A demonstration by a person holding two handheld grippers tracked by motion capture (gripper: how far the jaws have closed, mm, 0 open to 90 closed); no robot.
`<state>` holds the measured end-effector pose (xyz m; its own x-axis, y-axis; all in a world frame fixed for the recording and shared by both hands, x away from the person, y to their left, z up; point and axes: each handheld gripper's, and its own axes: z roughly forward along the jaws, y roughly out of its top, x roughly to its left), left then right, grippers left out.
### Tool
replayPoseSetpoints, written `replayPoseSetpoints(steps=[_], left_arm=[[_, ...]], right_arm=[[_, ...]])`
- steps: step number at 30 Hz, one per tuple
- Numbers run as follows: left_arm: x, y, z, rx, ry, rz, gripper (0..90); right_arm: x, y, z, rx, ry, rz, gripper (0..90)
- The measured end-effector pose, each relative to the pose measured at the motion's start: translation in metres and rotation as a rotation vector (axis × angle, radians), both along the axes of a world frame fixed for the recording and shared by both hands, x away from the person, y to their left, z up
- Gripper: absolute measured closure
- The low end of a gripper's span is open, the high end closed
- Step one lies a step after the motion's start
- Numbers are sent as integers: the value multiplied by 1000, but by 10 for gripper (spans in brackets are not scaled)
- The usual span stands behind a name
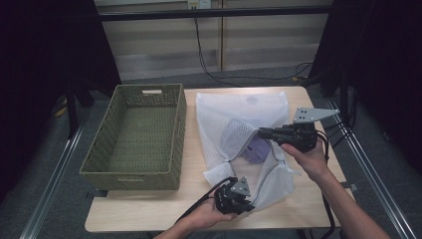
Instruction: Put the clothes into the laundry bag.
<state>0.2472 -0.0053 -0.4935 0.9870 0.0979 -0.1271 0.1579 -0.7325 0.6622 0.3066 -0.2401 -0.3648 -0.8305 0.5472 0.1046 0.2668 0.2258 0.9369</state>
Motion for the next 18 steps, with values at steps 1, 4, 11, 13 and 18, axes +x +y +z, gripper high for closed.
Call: replayPoseSetpoints(steps=[1,4,11,13,18], left_arm=[[0,0,0,0,0,0,857],[0,-1,-4,-56,24,-2,857],[1,-2,-4,-53,27,0,857],[1,-2,-4,-53,27,0,857],[1,-2,-4,-54,27,1,857]], right_arm=[[-1,0,-3,-7,9,5,889],[-7,0,-17,-45,45,16,889],[-15,3,-39,-87,93,35,888],[-16,3,-42,-97,100,41,888],[-25,3,-65,-149,150,70,888]])
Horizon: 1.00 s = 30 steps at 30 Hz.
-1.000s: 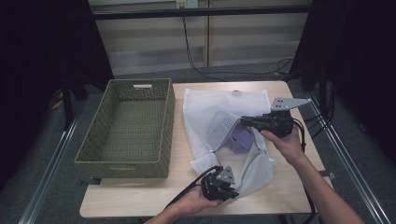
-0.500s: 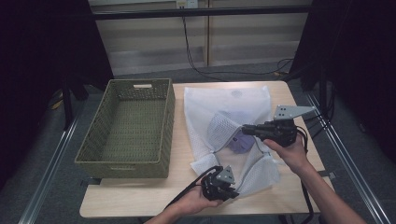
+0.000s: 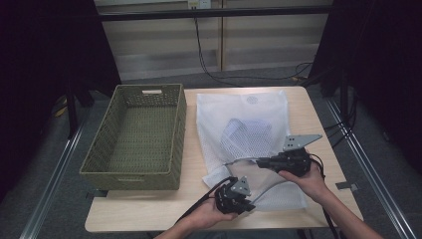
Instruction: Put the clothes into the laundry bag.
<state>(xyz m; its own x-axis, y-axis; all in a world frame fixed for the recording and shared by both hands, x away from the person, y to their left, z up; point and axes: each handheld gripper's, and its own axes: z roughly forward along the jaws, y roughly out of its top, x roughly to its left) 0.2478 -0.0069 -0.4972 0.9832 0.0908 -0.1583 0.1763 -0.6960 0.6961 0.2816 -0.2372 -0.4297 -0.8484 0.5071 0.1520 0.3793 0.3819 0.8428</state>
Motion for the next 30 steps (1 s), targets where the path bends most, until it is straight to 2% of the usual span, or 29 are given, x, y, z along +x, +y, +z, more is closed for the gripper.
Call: replayPoseSetpoints(steps=[3,4,5,6,12,13,16,22,26,30], left_arm=[[0,0,0,2,-3,2,856],[0,0,1,6,-7,3,856],[0,0,1,6,-7,3,856],[0,0,0,6,-7,3,855],[-1,0,0,3,-6,5,853],[0,0,2,26,-5,-6,853],[0,0,3,33,-7,-9,850],[-1,-1,0,5,4,5,844],[0,-2,1,10,-6,-3,844],[0,-2,0,5,-3,-2,844]], right_arm=[[-1,-2,-7,-3,17,0,888],[-1,-3,-16,-18,35,6,887],[-1,-3,-16,-18,35,6,887],[0,-2,-23,-31,53,12,886],[3,5,-36,-75,76,27,882],[4,5,-38,-83,83,26,882],[5,9,-46,-112,98,34,878],[11,12,-56,-150,120,32,876],[14,14,-62,-167,149,24,880],[15,18,-66,-188,157,25,880]])
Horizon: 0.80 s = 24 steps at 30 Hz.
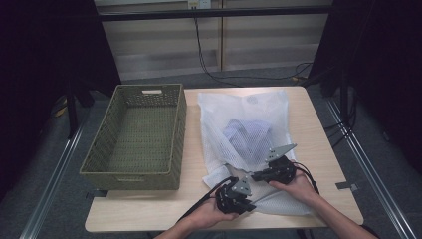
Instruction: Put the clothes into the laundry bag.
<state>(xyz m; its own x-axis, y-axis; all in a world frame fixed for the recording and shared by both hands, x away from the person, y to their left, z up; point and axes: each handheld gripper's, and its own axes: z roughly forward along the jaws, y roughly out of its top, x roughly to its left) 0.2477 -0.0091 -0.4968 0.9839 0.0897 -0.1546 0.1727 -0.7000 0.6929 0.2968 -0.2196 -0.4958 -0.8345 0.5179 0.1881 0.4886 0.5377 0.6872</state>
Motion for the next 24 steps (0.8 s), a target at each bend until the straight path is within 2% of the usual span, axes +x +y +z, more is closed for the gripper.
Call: replayPoseSetpoints(steps=[4,5,6,7,8,9,10,11,12,14,16,17,18,19,20,21,22,24], left_arm=[[-1,0,0,6,0,4,842],[0,0,0,6,-2,1,839],[0,-1,0,-4,16,8,826],[-1,-1,0,-1,21,7,809],[0,0,2,26,16,-1,796],[0,-1,3,38,-14,-14,780],[-2,-2,1,3,15,9,748],[-2,-2,2,0,19,12,722],[-1,-1,5,-6,7,1,696],[-1,3,13,-19,5,27,642],[0,8,21,-52,4,47,592],[0,12,27,-35,-9,52,573],[0,18,33,-79,-16,67,557],[1,23,38,-72,-33,72,555],[2,32,43,-95,-27,104,555],[3,40,45,-98,-32,125,564],[4,49,45,-85,-45,142,571],[6,68,42,-58,-42,188,630]], right_arm=[[2,1,-4,-12,10,-5,867],[2,1,-4,-13,9,-6,846],[1,2,-4,-6,16,-3,793],[0,2,-2,-11,4,-3,763],[0,1,-1,1,4,0,742],[-2,0,2,11,1,-5,719],[-2,-2,5,37,-6,-3,690],[-3,-4,8,53,-9,-7,660],[-5,-8,12,65,-18,-17,633],[-9,-17,21,102,-39,-36,590],[-13,-26,27,136,-46,-52,567],[-16,-31,29,141,-51,-59,560],[-18,-34,31,147,-52,-65,562],[-21,-39,33,154,-54,-75,579],[-24,-42,34,151,-61,-78,611],[-28,-48,35,147,-68,-84,676],[-32,-53,34,141,-66,-92,702],[-39,-64,31,128,-56,-110,772]])
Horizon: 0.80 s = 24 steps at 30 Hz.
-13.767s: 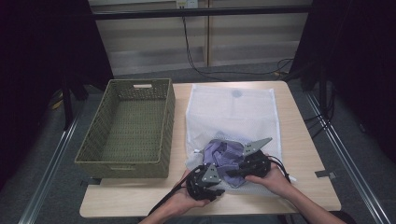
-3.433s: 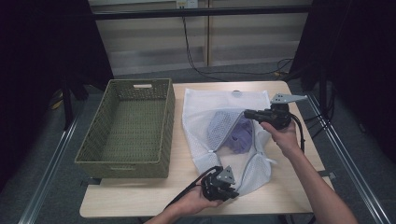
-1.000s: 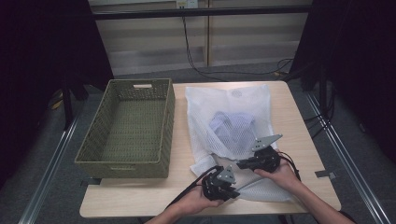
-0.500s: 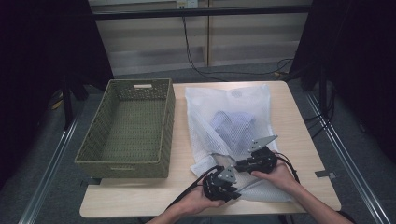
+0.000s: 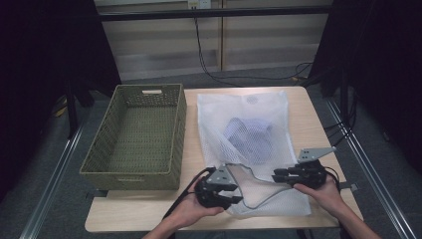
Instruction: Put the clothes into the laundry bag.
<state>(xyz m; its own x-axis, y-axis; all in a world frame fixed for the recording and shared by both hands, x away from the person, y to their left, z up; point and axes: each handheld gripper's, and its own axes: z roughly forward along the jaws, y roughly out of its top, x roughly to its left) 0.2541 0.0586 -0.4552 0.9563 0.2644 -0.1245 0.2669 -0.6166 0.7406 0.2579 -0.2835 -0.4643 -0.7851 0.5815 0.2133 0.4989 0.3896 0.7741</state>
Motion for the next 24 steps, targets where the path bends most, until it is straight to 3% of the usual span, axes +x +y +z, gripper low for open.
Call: replayPoseSetpoints(steps=[3,6,8,12,13,15,19,23,24], left_arm=[[4,24,-7,37,1,65,714],[8,34,-10,49,-10,109,712],[10,33,-12,44,-13,101,684],[9,26,-17,95,-33,92,608],[9,25,-19,91,-31,89,595],[10,24,-18,120,-49,82,571],[14,26,-17,78,-57,117,504],[19,23,-19,80,-62,124,470],[19,20,-21,101,-65,120,473]], right_arm=[[-8,-18,-6,-35,32,-30,860],[-10,-27,-10,-50,46,-54,889],[-9,-29,-13,-66,52,-59,891],[-5,-25,-22,-121,72,-49,868],[-4,-24,-23,-134,75,-50,858],[-3,-23,-24,-134,70,-46,839],[-2,-25,-24,-134,68,-61,806],[0,-24,-27,-159,78,-66,784],[1,-24,-28,-169,75,-62,784]])
